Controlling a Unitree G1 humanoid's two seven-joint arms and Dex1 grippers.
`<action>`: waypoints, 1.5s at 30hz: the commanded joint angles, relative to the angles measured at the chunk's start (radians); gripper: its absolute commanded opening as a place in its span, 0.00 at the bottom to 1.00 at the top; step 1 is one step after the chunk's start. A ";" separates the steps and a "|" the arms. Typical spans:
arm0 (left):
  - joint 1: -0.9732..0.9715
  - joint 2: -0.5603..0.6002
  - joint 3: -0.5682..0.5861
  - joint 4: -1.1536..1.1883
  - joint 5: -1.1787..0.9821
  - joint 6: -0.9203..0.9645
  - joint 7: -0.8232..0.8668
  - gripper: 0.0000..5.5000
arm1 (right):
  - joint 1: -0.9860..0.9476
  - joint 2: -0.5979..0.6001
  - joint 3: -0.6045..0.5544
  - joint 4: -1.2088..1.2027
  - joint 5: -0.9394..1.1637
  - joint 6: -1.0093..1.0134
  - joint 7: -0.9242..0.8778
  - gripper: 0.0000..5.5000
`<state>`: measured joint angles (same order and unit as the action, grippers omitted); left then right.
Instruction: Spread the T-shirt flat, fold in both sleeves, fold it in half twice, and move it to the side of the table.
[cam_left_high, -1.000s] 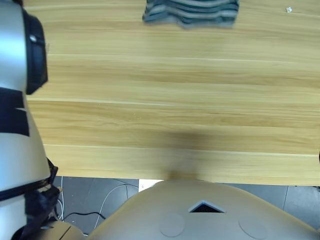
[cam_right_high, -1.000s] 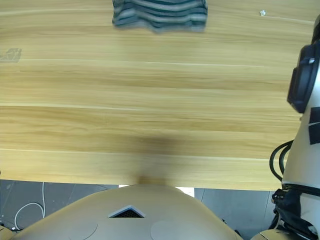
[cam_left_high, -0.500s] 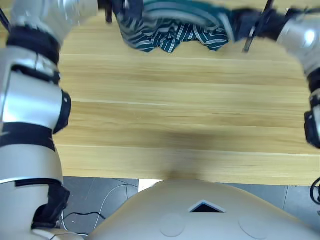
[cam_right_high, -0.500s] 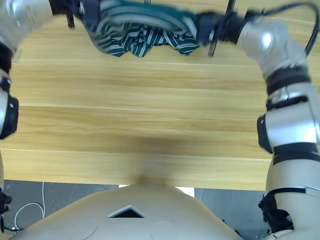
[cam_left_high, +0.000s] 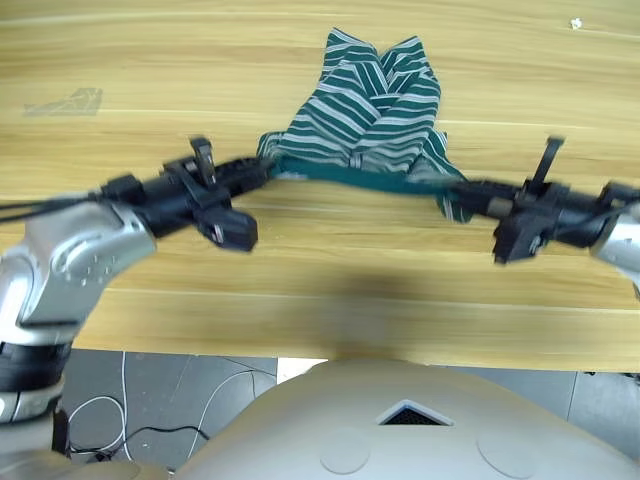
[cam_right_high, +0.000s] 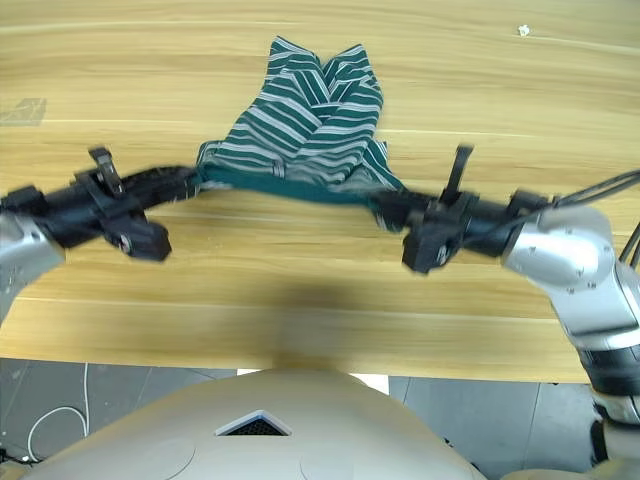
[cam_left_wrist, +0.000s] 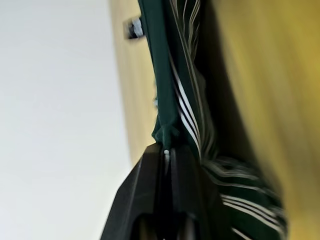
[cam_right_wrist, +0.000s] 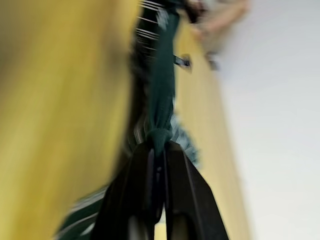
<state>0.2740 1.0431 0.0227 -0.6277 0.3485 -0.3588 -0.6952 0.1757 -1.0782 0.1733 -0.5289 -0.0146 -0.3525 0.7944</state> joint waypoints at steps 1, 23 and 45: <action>0.129 -0.019 -0.001 -0.024 0.032 0.038 -0.040 0.00 | 0.013 0.025 0.051 -0.062 -0.024 0.072 0.051 0.01; 0.171 -0.020 0.068 -0.114 -0.501 0.313 -0.280 0.49 | 0.144 -0.048 -0.011 -0.114 0.327 0.253 0.362 0.24; -0.517 -0.478 -0.351 0.843 0.025 0.155 0.166 0.68 | -0.225 0.170 0.151 0.497 -0.318 0.026 0.123 0.24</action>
<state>-0.2171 0.6008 -0.3206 0.1508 0.3893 -0.1987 -0.5373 -0.0134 -0.9387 0.2935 -0.0804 -0.3070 -0.3088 0.9203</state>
